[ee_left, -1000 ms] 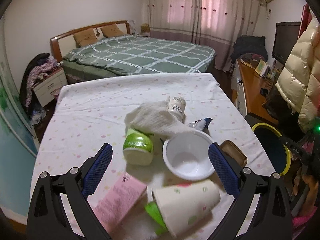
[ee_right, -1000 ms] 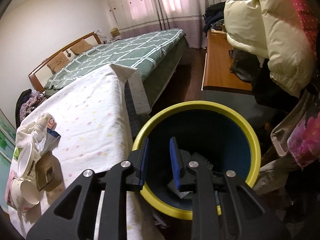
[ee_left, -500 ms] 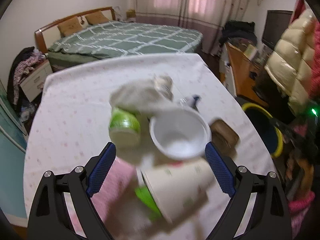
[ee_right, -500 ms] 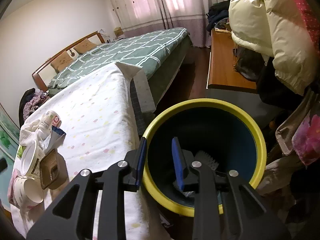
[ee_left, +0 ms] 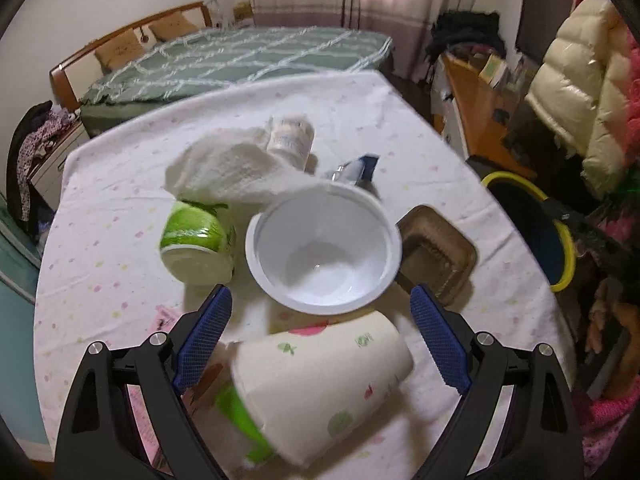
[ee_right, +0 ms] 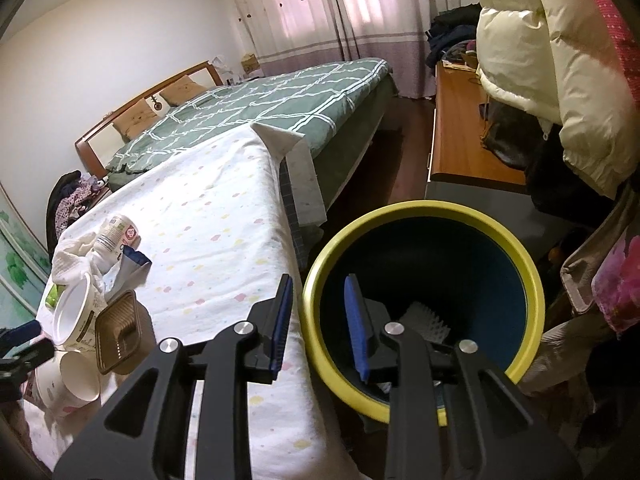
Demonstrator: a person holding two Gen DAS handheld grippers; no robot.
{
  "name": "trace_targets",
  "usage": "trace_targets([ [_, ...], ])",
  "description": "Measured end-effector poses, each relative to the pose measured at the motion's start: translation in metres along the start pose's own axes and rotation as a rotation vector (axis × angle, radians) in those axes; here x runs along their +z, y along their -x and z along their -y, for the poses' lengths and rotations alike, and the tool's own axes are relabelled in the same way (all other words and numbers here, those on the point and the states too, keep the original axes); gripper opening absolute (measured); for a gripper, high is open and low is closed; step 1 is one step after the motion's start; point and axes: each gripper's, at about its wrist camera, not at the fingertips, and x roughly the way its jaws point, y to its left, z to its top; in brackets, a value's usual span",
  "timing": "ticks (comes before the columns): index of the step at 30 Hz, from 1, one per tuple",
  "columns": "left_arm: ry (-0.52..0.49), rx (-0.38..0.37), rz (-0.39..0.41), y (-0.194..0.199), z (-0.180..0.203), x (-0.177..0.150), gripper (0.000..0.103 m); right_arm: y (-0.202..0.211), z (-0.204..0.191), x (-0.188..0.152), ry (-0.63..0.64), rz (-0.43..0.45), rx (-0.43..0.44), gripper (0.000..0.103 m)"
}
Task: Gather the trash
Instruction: 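Grasp the white yogurt cup with the left gripper, then carry the yogurt cup to the bin and open the left gripper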
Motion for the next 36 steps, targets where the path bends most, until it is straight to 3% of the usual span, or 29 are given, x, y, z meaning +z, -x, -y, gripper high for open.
trace_targets([
  [7, 0.004, -0.023, -0.070, -0.022, -0.001, 0.006, 0.090, -0.004, 0.007, 0.000, -0.015, -0.006, 0.005, 0.026],
  [21, -0.007, -0.009, -0.071, -0.051, 0.005, 0.025, 0.077, -0.006, 0.009, 0.001, -0.019, -0.006, 0.015, 0.026],
  [36, -0.023, -0.054, 0.029, 0.007, 0.011, 0.022, 0.076, 0.007, 0.007, 0.001, -0.012, 0.011, 0.032, 0.026],
])
